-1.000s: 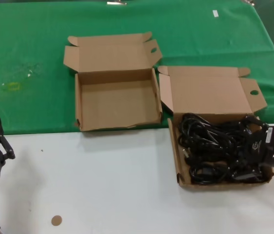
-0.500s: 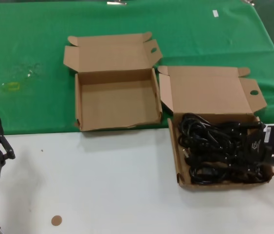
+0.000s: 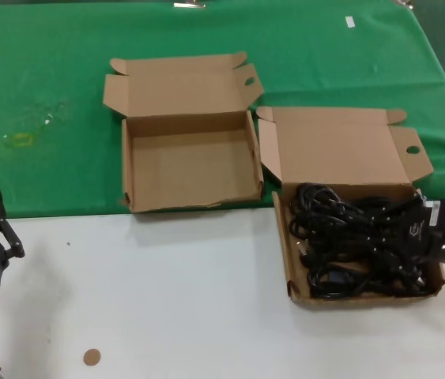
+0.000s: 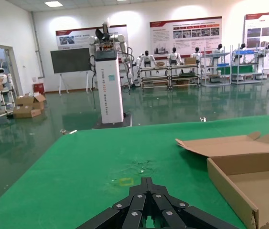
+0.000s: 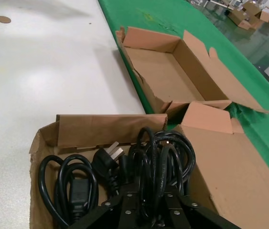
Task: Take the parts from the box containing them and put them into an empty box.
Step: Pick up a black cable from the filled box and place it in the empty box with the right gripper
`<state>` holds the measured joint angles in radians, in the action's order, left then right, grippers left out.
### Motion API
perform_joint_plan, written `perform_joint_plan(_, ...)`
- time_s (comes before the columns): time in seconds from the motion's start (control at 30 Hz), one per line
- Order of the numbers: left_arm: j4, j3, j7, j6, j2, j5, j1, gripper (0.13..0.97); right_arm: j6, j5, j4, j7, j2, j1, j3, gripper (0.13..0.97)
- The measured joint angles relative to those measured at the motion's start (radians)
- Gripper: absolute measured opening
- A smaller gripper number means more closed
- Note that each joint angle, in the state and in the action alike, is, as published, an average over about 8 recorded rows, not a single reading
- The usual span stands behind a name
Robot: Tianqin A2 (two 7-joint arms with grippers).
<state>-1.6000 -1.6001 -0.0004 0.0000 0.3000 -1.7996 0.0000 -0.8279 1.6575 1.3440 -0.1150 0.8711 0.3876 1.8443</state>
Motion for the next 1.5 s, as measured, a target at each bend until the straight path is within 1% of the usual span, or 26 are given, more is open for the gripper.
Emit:
perform_joint_plan(0.13, 0.000, 0.000, 0.000, 0.000, 0.000, 0.000, 0.000, 0.144, 0.000, -0.003, 0.016, 0.011, 0.010, 0.005, -0.006, 0.228)
perform_joint_plan(0.43, 0.000, 0.000, 0.000, 0.000, 0.000, 0.000, 0.000, 0.144, 0.004, -0.010, 0.072, 0.047, 0.035, 0.030, -0.026, 0.170)
perform_joint_plan(0.83, 0.000, 0.000, 0.000, 0.000, 0.000, 0.000, 0.000, 0.144, 0.002, -0.065, 0.118, 0.109, 0.015, 0.138, -0.002, 0.166)
perform_joint_plan(1.13, 0.000, 0.000, 0.000, 0.000, 0.000, 0.000, 0.000, 0.144, -0.011, -0.148, 0.120, 0.158, -0.066, 0.253, 0.065, 0.166)
perform_joint_plan(1.5, 0.000, 0.000, 0.000, 0.000, 0.000, 0.000, 0.000, 0.144, -0.013, -0.278, 0.036, 0.192, -0.245, 0.405, 0.174, 0.166)
